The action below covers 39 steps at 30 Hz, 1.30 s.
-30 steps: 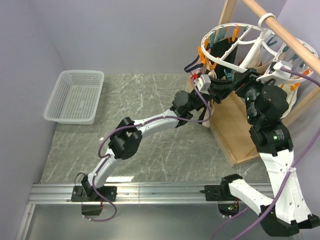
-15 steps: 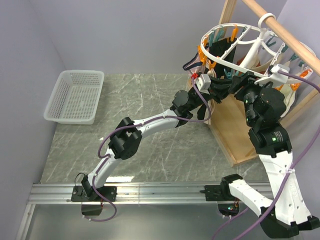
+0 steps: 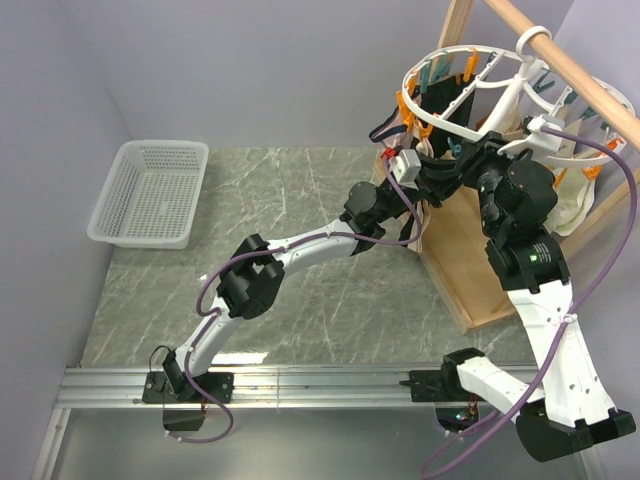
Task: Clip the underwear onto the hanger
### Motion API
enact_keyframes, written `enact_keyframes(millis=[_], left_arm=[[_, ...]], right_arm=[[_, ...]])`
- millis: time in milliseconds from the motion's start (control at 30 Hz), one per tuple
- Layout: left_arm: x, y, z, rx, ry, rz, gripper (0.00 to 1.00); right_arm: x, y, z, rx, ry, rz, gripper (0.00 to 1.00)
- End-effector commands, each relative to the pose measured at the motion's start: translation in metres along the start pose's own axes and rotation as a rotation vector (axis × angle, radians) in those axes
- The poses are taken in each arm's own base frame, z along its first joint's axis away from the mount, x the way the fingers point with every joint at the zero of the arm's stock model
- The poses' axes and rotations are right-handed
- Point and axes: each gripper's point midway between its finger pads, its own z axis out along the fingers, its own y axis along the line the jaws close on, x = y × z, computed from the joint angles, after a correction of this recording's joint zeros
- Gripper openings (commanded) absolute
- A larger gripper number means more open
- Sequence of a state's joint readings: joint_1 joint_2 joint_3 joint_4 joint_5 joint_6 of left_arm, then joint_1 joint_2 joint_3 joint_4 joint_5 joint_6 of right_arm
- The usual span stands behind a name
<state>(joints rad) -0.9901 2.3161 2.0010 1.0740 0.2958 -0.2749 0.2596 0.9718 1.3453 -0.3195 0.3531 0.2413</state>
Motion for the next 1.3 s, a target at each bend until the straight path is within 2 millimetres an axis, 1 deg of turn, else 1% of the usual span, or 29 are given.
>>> enact_keyframes(millis=[0, 133, 233, 267, 333, 367, 433, 467, 567, 600, 667, 700, 800, 1000, 1067, 1100, 1133, 1267], left_arm=[[-0.041, -0.020, 0.011, 0.058, -0.083, 0.025, 0.00], [-0.040, -0.018, 0.011, 0.050, -0.082, 0.025, 0.00], [-0.041, -0.018, 0.010, 0.050, -0.083, 0.031, 0.00], [-0.041, -0.017, 0.010, 0.049, -0.082, 0.029, 0.00], [-0.041, -0.018, 0.010, 0.051, -0.085, 0.030, 0.00], [-0.041, -0.017, 0.010, 0.048, -0.086, 0.030, 0.00], [-0.042, -0.018, 0.010, 0.053, -0.086, 0.029, 0.01], [-0.041, -0.018, 0.009, 0.051, -0.083, 0.031, 0.03], [-0.042, -0.019, 0.008, 0.055, -0.082, 0.029, 0.16], [-0.042, -0.019, 0.008, 0.054, -0.083, 0.027, 0.28], [-0.041, -0.020, 0.005, 0.053, -0.074, 0.027, 0.38], [-0.041, -0.020, 0.005, 0.052, -0.070, 0.027, 0.45], [-0.043, -0.020, 0.001, 0.045, -0.064, 0.042, 0.53], [-0.042, -0.009, 0.000, -0.003, -0.052, 0.057, 0.53], [-0.048, -0.007, 0.004, -0.008, -0.069, 0.066, 0.53], [-0.047, -0.005, 0.005, -0.019, -0.069, 0.066, 0.53], [-0.052, -0.002, 0.007, -0.023, -0.080, 0.068, 0.53], [-0.057, 0.003, 0.010, -0.034, -0.100, 0.072, 0.52]], right_arm=[[-0.022, 0.006, 0.002, -0.014, -0.070, 0.019, 0.45], [-0.016, 0.006, 0.000, -0.016, -0.040, 0.016, 0.48], [-0.014, 0.005, -0.001, -0.018, -0.030, 0.008, 0.43], [-0.013, 0.005, -0.001, -0.020, -0.027, 0.003, 0.37], [-0.013, 0.006, -0.001, -0.023, -0.025, 0.000, 0.30], [-0.012, 0.005, 0.000, -0.023, -0.022, -0.001, 0.24], [-0.012, 0.007, 0.000, -0.030, -0.018, 0.000, 0.17], [-0.014, 0.007, 0.000, -0.033, -0.023, -0.001, 0.09], [-0.014, 0.009, 0.000, -0.040, -0.023, -0.002, 0.00], [-0.015, 0.008, 0.000, -0.037, -0.025, -0.002, 0.00], [-0.017, 0.008, 0.001, -0.038, -0.030, -0.002, 0.00], [-0.017, 0.008, 0.001, -0.038, -0.030, 0.000, 0.00], [-0.019, 0.010, 0.000, -0.047, -0.032, 0.009, 0.00], [-0.019, 0.010, 0.000, -0.051, -0.028, 0.010, 0.00], [-0.020, 0.010, -0.001, -0.057, -0.028, 0.010, 0.00], [-0.020, 0.011, -0.001, -0.060, -0.025, 0.010, 0.00], [-0.019, 0.010, -0.002, -0.057, -0.023, 0.009, 0.00], [-0.016, 0.010, -0.003, -0.061, -0.014, 0.008, 0.00]])
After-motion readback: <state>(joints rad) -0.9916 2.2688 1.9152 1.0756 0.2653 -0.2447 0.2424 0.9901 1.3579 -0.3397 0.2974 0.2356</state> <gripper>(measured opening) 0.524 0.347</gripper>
